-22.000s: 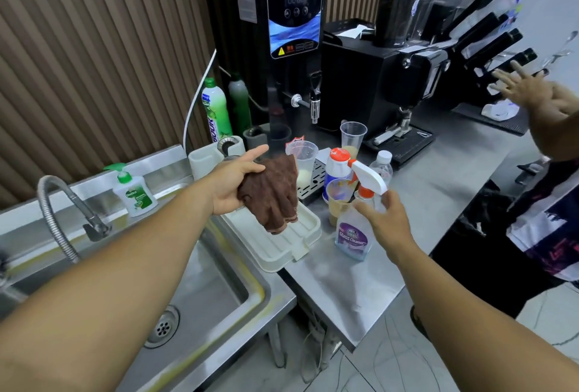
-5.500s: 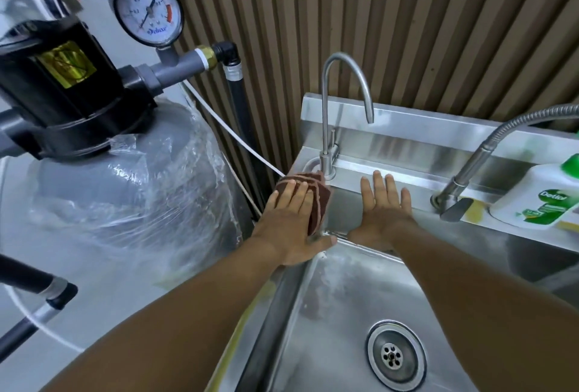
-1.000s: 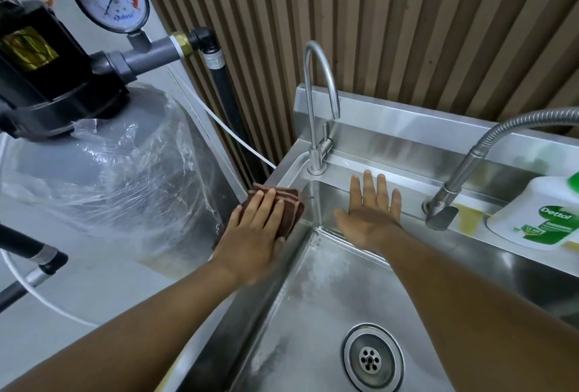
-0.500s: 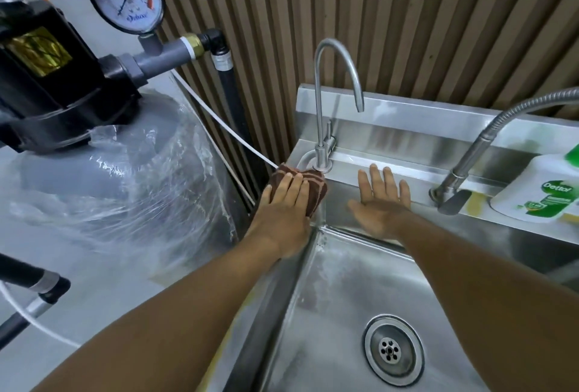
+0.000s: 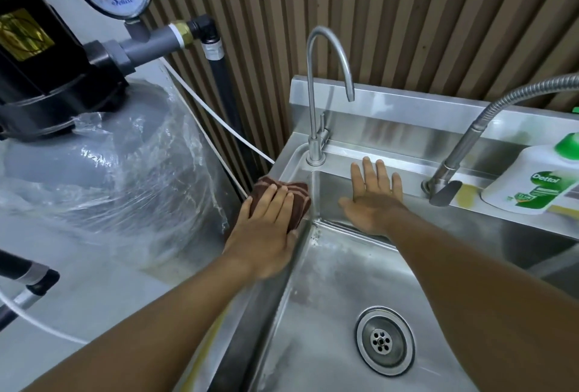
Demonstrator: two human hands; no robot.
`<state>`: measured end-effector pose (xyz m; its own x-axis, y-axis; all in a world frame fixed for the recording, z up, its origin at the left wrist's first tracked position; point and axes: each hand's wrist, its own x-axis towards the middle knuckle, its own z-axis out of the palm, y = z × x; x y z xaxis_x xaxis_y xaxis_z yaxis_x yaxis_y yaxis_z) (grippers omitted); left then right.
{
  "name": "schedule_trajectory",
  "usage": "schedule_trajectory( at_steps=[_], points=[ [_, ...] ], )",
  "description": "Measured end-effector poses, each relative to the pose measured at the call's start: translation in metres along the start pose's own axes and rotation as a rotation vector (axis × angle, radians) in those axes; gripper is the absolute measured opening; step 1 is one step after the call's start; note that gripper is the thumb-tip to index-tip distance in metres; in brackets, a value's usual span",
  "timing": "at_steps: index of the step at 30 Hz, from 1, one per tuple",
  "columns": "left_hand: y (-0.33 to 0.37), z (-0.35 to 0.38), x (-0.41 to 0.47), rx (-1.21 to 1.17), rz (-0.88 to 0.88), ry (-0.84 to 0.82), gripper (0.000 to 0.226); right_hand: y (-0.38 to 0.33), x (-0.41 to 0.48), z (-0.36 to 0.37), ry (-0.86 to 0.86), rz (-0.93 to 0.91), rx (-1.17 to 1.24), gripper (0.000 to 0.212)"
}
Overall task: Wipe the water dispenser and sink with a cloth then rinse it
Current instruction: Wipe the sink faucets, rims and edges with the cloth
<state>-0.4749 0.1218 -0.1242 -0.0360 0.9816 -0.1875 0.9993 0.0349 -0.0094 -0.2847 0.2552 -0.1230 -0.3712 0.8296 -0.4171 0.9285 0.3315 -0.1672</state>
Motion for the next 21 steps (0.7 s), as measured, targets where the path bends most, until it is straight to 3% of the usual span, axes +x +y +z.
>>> schedule_trajectory(
  at_steps=[3, 9, 21],
  points=[
    [0.004, -0.011, 0.040, -0.013, -0.022, -0.032, 0.071, 0.000, 0.000, -0.001, -0.010, -0.002, 0.008, 0.076],
    [0.008, -0.022, 0.081, -0.027, -0.044, -0.097, 0.076, 0.001, 0.000, -0.002, -0.027, -0.019, 0.015, 0.078],
    [0.000, -0.001, -0.002, 0.035, 0.024, -0.036, 0.089, -0.001, -0.001, -0.001, -0.002, -0.002, 0.028, 0.077]
  ],
)
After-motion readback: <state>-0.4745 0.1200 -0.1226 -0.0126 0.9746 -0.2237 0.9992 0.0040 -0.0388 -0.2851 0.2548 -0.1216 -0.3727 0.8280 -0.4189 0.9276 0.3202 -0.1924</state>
